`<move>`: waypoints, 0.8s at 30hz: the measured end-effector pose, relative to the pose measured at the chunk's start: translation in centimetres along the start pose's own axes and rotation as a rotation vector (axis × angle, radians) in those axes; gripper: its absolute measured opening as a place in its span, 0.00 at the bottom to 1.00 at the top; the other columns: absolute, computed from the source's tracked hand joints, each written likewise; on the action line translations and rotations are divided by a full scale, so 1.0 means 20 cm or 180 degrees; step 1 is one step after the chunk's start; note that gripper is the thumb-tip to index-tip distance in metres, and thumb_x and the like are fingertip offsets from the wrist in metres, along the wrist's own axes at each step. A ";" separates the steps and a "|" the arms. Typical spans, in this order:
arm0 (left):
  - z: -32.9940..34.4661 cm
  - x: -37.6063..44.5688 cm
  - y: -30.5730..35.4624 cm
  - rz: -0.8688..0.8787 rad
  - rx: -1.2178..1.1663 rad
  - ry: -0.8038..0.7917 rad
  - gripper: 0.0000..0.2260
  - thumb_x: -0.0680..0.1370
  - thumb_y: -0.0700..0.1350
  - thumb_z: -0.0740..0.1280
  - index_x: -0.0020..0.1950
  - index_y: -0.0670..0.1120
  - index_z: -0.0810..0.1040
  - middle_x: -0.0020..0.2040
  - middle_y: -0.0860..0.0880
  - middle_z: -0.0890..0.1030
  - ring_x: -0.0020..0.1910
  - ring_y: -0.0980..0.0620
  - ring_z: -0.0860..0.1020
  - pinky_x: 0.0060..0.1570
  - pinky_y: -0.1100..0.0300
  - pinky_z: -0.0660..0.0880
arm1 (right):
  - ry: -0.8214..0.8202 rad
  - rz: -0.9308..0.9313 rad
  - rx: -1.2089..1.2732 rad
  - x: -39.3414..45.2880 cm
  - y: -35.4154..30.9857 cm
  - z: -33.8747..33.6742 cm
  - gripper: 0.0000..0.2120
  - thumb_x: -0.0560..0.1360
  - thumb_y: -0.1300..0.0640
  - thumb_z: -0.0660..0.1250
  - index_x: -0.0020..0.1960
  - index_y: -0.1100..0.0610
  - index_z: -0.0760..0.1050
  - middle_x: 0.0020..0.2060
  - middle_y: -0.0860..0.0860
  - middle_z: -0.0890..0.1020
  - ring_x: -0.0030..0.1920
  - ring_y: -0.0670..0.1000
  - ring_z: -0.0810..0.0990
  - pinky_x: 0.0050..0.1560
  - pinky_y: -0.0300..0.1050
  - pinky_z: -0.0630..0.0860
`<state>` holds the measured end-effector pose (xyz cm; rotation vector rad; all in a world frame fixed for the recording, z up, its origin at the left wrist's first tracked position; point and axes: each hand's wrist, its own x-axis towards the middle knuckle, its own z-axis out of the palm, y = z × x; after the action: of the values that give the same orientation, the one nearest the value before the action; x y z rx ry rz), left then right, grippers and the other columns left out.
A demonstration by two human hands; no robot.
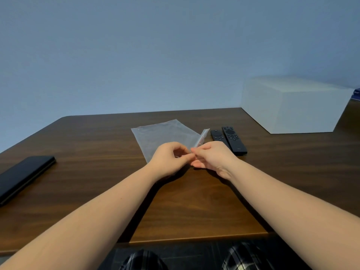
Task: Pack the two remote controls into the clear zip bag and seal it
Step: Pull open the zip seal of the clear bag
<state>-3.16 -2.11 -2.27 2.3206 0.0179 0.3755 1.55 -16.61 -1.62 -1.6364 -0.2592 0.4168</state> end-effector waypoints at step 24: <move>-0.01 0.01 0.03 -0.0179 -0.0027 0.0181 0.06 0.76 0.46 0.65 0.40 0.48 0.79 0.37 0.52 0.80 0.38 0.55 0.78 0.34 0.67 0.70 | 0.0111 -0.0630 -0.0734 0.02 0.02 0.00 0.08 0.74 0.56 0.70 0.44 0.62 0.81 0.34 0.53 0.82 0.34 0.46 0.79 0.36 0.37 0.77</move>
<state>-3.12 -2.38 -1.66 2.2952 0.1092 0.4122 1.82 -16.52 -2.05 -1.8213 -0.4525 0.2130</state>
